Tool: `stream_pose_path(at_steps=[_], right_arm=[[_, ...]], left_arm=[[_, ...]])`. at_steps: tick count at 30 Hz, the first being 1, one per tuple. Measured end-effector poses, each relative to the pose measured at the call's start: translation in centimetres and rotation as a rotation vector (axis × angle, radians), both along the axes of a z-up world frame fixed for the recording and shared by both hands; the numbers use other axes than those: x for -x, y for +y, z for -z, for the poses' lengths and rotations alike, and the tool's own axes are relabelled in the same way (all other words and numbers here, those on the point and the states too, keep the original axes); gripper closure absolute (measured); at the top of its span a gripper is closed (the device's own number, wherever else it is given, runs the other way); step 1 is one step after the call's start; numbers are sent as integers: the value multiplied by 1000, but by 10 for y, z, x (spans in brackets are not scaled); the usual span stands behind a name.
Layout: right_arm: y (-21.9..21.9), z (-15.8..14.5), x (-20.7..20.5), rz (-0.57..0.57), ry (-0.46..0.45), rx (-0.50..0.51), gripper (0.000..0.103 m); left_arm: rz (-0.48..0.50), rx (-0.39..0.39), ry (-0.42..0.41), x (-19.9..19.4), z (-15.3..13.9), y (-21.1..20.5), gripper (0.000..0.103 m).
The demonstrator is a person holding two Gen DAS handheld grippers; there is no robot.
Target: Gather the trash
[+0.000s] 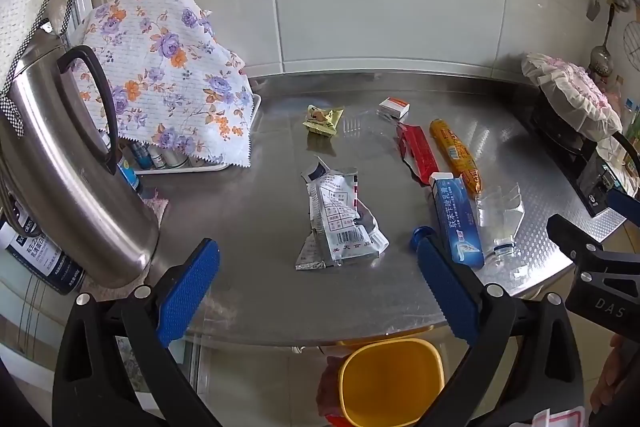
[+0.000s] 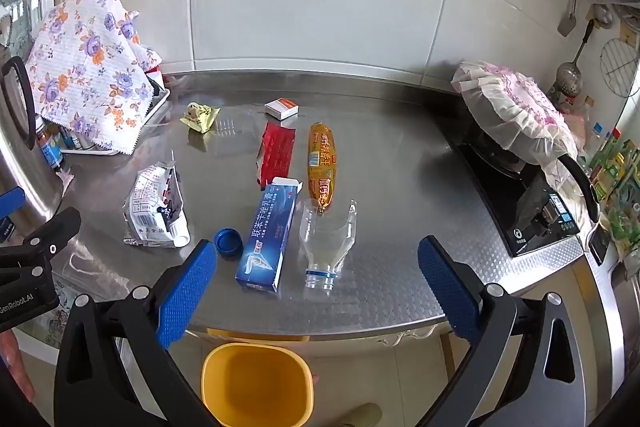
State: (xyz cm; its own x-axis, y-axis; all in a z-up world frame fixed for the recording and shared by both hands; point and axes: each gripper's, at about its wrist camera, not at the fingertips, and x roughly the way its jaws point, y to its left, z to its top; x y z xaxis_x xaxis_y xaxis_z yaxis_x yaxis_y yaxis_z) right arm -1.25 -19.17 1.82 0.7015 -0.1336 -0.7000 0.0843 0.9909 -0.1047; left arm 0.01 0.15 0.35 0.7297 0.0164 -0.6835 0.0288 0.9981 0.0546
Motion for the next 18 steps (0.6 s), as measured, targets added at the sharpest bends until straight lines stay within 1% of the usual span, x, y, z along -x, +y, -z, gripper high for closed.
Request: stream_pose_path(at_steps=[5,6,18], right_arm=[[0,-1,0,1,-2,-2,3],[0,-1,1,1,-2,-3,3],[1,-1,1,1,0,-7,3]], left_arm=[[-3,5,1,2,-4,3,5],[0,0,1,0,3,1,5],[0,0,1,0,1,2,5]])
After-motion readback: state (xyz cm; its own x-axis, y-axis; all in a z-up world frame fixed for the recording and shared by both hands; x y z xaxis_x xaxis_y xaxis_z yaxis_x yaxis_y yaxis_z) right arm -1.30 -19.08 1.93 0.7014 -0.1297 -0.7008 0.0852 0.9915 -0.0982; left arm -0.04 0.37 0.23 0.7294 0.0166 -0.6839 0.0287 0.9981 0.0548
